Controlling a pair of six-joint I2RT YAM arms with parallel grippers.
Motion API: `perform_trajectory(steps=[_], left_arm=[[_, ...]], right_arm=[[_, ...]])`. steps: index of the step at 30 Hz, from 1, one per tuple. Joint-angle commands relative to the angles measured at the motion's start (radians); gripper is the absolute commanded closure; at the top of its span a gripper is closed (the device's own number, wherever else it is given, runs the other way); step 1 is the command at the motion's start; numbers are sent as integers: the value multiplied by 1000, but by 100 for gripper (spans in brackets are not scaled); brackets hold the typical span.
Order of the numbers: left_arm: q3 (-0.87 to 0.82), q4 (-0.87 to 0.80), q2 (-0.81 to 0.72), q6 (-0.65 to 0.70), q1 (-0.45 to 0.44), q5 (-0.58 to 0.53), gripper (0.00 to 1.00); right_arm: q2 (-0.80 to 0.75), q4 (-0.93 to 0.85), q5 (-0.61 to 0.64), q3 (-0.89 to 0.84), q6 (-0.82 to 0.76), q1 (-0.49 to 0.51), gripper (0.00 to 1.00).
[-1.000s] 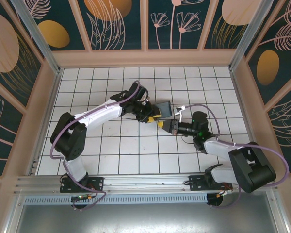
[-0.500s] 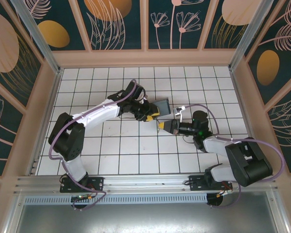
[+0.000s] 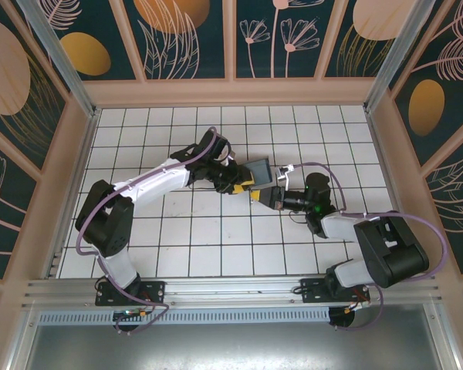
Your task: Unlock a padlock with a key
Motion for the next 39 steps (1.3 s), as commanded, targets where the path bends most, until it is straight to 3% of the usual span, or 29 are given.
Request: perform_trajectory(steps=[1,39], left_arm=[[-11,75,-48,-2,3,34,78],[-38,141,-79,-43,16,53,80]], right_arm=[[8,31,-20,14,3,-12,100],[-19,-3,-48,-16,-27,0,100]])
